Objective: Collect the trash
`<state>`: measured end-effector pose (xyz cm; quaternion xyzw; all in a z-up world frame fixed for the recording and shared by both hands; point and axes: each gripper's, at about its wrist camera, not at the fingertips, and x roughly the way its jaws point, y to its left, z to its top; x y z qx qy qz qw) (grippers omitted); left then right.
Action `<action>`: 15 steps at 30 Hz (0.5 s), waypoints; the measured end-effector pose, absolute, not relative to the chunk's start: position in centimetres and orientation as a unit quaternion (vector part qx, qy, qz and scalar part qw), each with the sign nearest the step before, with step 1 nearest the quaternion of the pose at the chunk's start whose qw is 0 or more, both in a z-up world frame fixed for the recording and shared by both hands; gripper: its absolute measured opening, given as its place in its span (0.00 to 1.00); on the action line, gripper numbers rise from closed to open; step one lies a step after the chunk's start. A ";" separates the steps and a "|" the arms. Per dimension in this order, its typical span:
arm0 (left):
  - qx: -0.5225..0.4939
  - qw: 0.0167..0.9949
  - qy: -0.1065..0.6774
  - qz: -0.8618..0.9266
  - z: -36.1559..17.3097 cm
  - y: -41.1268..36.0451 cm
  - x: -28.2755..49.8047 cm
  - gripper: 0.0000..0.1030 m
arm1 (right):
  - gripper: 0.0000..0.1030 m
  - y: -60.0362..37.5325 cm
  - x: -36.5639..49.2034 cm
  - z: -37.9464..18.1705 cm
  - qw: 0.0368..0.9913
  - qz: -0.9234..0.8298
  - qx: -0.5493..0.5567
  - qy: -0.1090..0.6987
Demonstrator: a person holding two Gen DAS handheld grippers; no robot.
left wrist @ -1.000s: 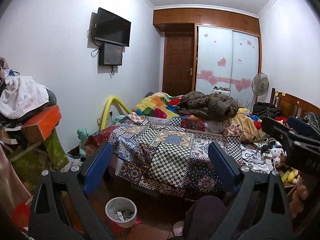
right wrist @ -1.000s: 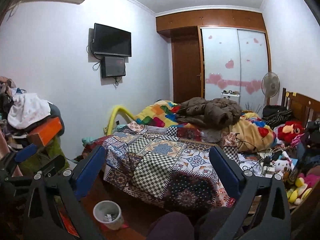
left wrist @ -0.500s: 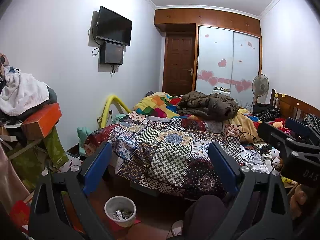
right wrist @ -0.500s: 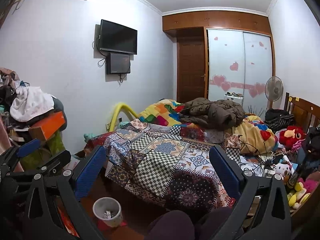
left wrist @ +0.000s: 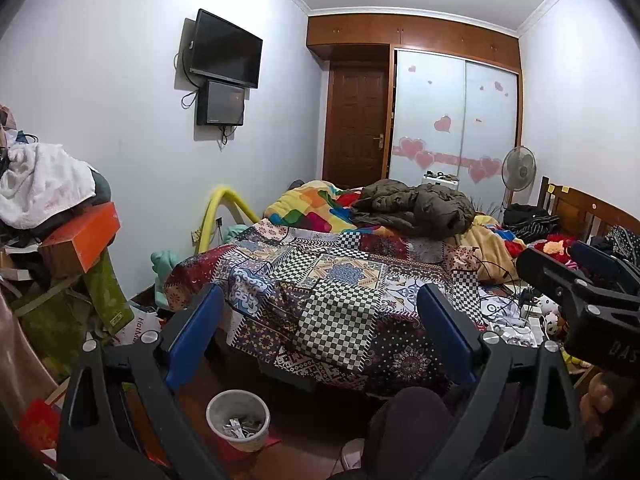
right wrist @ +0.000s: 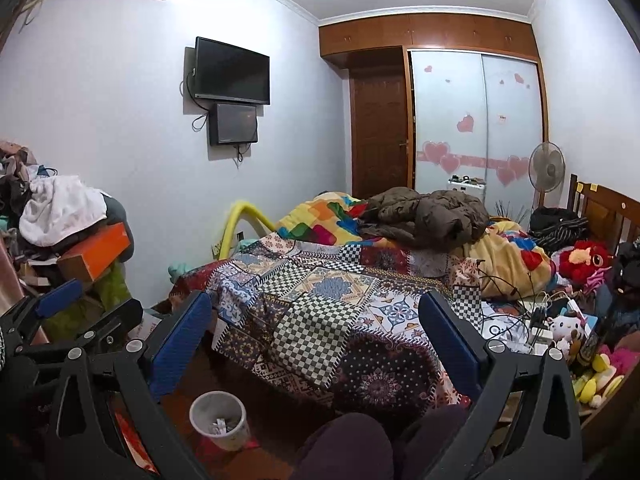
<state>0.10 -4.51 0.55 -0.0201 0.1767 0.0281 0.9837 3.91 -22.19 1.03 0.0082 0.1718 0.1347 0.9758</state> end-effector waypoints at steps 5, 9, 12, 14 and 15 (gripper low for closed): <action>-0.019 0.984 0.177 0.027 0.6 -4.6 0.1 0.95 | 1.00 -22.2 3.9 0.9 0.976 0.134 0.009 0.173; -0.021 0.984 0.178 0.025 0.6 -4.5 0.1 0.95 | 1.00 -22.2 3.8 1.0 0.976 0.135 0.009 0.173; -0.020 0.984 0.177 0.024 0.5 -4.7 0.0 0.95 | 1.00 -22.1 3.7 1.0 0.976 0.134 0.009 0.174; -0.021 0.984 0.177 0.024 0.5 -4.7 0.0 0.95 | 1.00 -22.1 3.7 1.0 0.975 0.135 0.010 0.175; -0.022 0.984 0.178 0.025 0.5 -4.7 0.0 0.95 | 1.00 -22.2 3.6 1.1 0.975 0.136 0.010 0.175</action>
